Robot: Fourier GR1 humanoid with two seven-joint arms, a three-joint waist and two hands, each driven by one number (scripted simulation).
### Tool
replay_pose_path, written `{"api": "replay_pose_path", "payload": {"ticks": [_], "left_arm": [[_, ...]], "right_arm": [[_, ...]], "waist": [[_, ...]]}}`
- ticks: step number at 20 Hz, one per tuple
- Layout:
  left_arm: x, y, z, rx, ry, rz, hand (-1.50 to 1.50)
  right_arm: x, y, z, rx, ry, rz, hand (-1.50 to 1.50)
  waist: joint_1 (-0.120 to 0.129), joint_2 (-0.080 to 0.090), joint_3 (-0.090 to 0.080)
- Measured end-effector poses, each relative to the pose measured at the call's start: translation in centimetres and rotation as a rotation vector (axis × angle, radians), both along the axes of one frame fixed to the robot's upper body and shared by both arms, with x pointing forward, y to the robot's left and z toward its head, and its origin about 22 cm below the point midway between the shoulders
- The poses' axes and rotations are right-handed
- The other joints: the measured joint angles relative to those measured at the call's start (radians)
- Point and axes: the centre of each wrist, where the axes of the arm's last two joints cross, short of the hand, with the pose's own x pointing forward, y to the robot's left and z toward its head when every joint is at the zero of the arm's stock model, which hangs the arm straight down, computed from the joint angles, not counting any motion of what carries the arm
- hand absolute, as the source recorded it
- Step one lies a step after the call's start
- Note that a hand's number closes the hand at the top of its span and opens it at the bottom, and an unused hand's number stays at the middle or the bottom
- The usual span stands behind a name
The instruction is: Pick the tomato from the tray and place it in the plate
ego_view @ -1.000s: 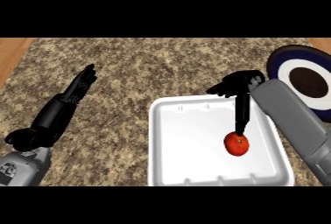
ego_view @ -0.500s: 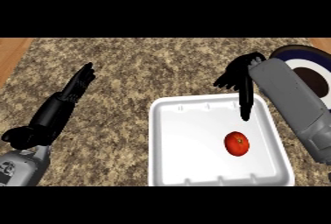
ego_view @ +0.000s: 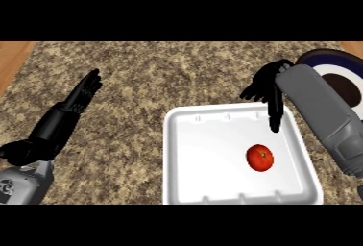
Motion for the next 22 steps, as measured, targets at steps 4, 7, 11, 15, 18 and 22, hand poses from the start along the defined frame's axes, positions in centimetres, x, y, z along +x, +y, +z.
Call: {"api": "replay_pose_path", "payload": {"ticks": [4, 7, 11, 15, 18, 22], "left_arm": [[0.0, -0.1, 0.0, 0.001, 0.001, 0.001, 0.0], [0.0, -0.1, 0.0, 0.01, 0.0, 0.005, 0.0], [-0.4, -0.1, -0.2, 0.003, 0.013, 0.006, 0.0], [-0.5, 0.5, -0.3, -0.001, 0.008, 0.012, 0.0], [-0.4, 0.4, 0.0, 0.002, 0.006, 0.018, 0.0], [-0.9, 0.2, 0.1, 0.004, 0.017, 0.02, 0.0]], "right_arm": [[-0.5, 0.1, -1.6, -0.005, 0.032, 0.025, -1.5], [-0.7, 0.2, -2.3, -0.013, 0.053, 0.047, -1.5], [-1.3, 0.6, -3.5, -0.022, 0.082, 0.074, -1.5], [-2.0, 0.7, -4.8, -0.019, 0.095, 0.107, -1.5], [-2.5, 0.8, -5.3, -0.015, 0.1, 0.127, -1.5], [-3.1, 1.2, -6.0, -0.021, 0.112, 0.15, -1.5]], "waist": [[-0.005, -0.002, 0.0], [-0.006, -0.003, 0.0], [-0.008, -0.005, 0.0], [-0.009, -0.014, -0.005], [-0.012, -0.02, -0.008], [-0.018, -0.03, -0.012]]}}
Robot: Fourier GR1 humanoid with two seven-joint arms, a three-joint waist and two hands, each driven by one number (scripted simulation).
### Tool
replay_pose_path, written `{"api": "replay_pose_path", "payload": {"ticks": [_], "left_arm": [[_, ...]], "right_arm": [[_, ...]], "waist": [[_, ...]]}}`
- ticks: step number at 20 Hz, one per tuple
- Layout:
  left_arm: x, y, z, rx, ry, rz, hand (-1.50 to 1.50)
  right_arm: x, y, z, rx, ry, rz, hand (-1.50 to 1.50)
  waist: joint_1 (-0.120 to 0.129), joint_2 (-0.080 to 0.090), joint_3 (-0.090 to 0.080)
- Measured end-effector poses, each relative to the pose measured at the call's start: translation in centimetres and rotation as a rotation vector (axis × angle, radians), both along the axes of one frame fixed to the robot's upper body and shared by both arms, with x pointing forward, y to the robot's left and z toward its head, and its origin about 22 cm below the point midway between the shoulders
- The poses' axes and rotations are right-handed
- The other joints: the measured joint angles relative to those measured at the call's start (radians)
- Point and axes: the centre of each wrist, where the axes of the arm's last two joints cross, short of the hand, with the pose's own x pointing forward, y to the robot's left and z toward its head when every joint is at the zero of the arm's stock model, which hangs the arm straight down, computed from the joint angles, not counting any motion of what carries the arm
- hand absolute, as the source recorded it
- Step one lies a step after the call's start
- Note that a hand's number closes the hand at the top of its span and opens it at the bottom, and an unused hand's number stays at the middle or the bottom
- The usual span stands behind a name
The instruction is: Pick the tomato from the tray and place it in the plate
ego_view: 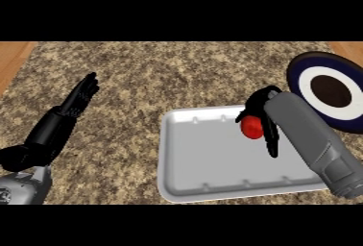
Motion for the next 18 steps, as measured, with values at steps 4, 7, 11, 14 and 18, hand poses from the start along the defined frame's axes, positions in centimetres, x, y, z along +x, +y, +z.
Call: {"api": "replay_pose_path", "payload": {"ticks": [4, 7, 11, 14, 18], "left_arm": [[0.2, -0.1, -0.2, 0.001, 0.001, 0.005, 0.0], [0.2, -0.1, 0.1, 0.001, -0.006, 0.007, 0.0], [0.1, 0.4, -0.3, 0.002, -0.005, 0.009, 0.0], [0.0, 0.1, -0.4, 0.001, -0.004, 0.012, 0.0], [0.1, 0.0, -0.7, 0.001, -0.004, 0.003, 0.0]], "right_arm": [[-0.3, 0.7, -0.5, -0.027, 0.01, 0.026, -1.5], [-0.8, 0.7, -0.8, -0.025, 0.013, 0.047, -1.5], [-2.0, 0.7, -1.5, -0.021, 0.002, 0.078, -1.5], [-2.5, 0.3, -1.3, -0.003, -0.013, 0.101, 1.5], [-3.2, 0.5, -1.0, 0.004, -0.058, 0.128, 1.5]], "waist": [[-0.003, -0.004, -0.005], [-0.005, -0.007, -0.005], [-0.009, -0.011, -0.006], [-0.008, -0.012, -0.007], [-0.01, -0.008, -0.009]]}}
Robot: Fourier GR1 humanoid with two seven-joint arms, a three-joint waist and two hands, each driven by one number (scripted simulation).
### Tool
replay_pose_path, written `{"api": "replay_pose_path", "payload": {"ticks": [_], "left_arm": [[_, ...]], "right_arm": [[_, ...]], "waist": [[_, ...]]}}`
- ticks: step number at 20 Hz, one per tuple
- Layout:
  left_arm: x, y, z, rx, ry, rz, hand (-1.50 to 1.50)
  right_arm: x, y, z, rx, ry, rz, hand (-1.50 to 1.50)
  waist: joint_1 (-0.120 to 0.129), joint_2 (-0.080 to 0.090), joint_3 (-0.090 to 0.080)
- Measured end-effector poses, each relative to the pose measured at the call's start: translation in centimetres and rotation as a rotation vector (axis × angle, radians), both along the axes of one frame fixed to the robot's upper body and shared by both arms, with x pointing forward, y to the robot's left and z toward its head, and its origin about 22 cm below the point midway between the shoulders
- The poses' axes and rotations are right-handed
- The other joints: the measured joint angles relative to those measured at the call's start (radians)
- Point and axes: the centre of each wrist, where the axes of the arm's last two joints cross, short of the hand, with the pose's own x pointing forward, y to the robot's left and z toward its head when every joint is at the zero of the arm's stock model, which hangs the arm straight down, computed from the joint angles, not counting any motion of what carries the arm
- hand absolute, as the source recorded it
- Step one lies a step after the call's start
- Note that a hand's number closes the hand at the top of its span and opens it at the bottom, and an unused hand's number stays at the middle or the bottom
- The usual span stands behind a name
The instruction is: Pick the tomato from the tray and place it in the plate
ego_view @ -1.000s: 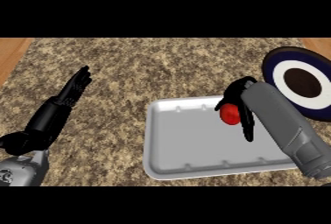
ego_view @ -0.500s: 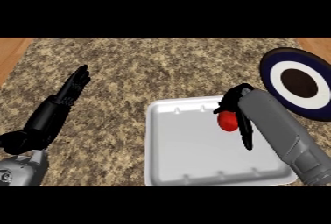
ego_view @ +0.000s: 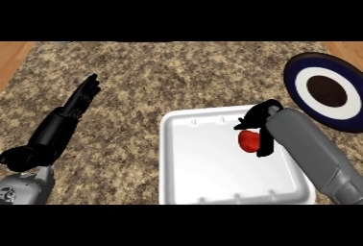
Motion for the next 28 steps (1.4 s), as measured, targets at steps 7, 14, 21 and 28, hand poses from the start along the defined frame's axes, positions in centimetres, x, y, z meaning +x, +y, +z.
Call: {"api": "replay_pose_path", "payload": {"ticks": [7, 14, 21, 28], "left_arm": [[0.2, 0.0, 0.5, 0.006, -0.011, -0.002, 0.0], [0.2, 0.1, 0.9, 0.011, -0.03, -0.001, 0.0], [0.5, -0.9, 1.8, 0.012, -0.07, -0.054, 0.0], [0.8, -2.5, 2.7, 0.013, -0.106, -0.138, 0.0]], "right_arm": [[2.2, -9.6, 4.2, -0.196, -0.221, -0.39, 1.5], [1.7, -20.1, 10.5, -0.596, -0.49, -0.876, 1.5], [0.3, -25.6, 17.9, -0.924, -0.773, -1.266, 1.5], [-1.2, -28.4, 23.2, -1.158, -0.999, -1.509, 1.5]], "waist": [[-0.006, 0.033, 0.004], [0.002, 0.076, 0.003], [0.09, 0.109, 0.004], [0.181, 0.136, 0.007]]}}
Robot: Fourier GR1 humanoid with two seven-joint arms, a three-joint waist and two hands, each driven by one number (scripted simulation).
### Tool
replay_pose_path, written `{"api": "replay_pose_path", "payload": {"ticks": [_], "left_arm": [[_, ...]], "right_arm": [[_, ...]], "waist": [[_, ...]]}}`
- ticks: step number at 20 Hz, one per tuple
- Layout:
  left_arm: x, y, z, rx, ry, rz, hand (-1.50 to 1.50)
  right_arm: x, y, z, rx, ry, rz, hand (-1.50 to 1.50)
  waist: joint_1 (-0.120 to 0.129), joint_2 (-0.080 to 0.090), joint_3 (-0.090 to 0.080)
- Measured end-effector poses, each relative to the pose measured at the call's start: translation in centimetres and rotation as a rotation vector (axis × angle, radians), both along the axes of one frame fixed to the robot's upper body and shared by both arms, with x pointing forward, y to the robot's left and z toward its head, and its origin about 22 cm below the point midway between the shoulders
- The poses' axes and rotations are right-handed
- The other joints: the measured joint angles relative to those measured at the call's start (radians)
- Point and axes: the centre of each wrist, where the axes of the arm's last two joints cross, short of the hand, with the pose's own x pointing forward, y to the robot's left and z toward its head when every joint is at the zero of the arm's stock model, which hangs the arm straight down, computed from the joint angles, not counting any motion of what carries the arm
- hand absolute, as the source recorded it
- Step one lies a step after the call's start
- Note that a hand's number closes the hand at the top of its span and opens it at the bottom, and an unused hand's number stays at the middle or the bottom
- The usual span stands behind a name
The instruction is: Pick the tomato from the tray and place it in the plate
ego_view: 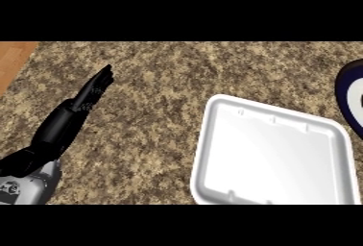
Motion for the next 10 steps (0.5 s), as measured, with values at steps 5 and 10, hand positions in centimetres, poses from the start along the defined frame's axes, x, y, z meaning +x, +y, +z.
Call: {"api": "replay_pose_path", "payload": {"ticks": [5, 10], "left_arm": [[0.1, -1.2, 0.4, 0.001, -0.013, -0.056, 0.0], [0.4, -2.0, 0.8, 0.005, -0.026, -0.09, 0.0]], "right_arm": [[-1.2, -1.6, 2.1, -0.157, -0.051, -0.133, 1.5], [-2.5, -3.2, 3.2, -0.282, -0.059, -0.232, 1.5]], "waist": [[0.046, 0.011, 0.001], [0.07, 0.015, 0.003]]}}
